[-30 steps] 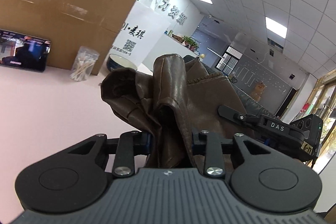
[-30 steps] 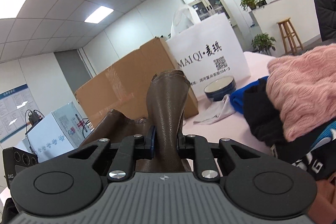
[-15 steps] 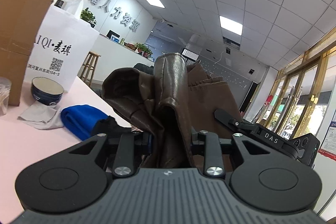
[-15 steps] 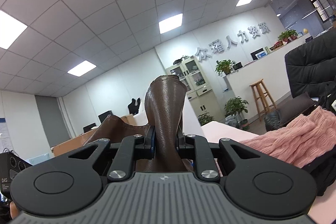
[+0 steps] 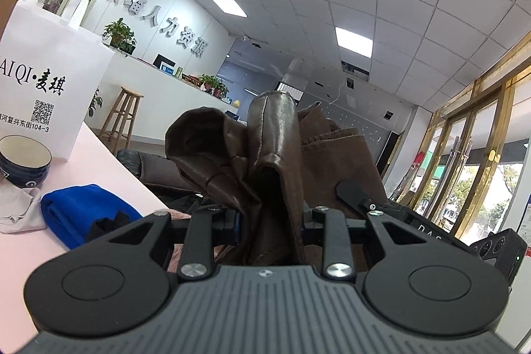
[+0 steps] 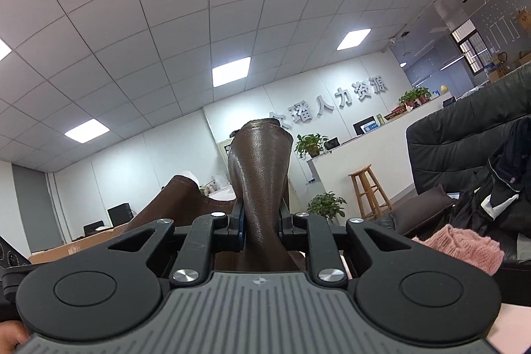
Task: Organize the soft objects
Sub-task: 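Lift the jacket with both grippers and carry it toward the black chair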
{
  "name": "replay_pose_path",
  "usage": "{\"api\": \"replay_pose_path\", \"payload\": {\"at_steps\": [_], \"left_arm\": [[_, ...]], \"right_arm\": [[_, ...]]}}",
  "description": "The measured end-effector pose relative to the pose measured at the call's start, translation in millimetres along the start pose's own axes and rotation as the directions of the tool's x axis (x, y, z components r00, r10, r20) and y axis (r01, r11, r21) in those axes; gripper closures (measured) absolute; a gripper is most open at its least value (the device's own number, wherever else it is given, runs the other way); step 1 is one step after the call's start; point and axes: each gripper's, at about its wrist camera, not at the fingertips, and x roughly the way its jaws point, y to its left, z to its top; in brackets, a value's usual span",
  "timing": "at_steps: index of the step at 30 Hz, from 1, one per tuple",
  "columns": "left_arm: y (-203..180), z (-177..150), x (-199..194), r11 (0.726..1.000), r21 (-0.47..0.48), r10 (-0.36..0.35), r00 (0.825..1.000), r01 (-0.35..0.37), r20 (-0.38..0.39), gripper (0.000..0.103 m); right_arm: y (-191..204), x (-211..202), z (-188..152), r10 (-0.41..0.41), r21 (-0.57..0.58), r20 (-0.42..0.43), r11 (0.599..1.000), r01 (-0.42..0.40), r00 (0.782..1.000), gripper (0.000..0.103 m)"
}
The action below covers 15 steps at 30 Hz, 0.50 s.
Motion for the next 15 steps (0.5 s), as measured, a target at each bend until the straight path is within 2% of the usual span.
{"api": "replay_pose_path", "payload": {"at_steps": [4, 6, 10, 15], "left_arm": [[1, 1, 24, 0.999, -0.043, -0.02, 1.0, 0.021, 0.01, 0.077], [7, -4, 35, 0.998, -0.065, -0.007, 1.0, 0.007, 0.012, 0.077], [29, -19, 56, 0.991, -0.121, 0.05, 0.999, -0.051, -0.011, 0.077], [58, -37, 79, 0.969, -0.227, 0.083, 0.995, -0.094, -0.061, 0.074]], "right_arm": [[-15, 6, 3, -0.038, -0.031, 0.03, 0.999, 0.039, 0.999, 0.087], [-23, 12, 4, -0.062, -0.047, 0.034, 0.997, 0.064, 0.997, 0.087], [-49, 41, -13, -0.126, -0.039, -0.07, 0.992, 0.124, 0.99, 0.086], [-70, 69, -41, -0.246, -0.109, -0.152, 0.967, 0.232, 0.957, 0.076]]}}
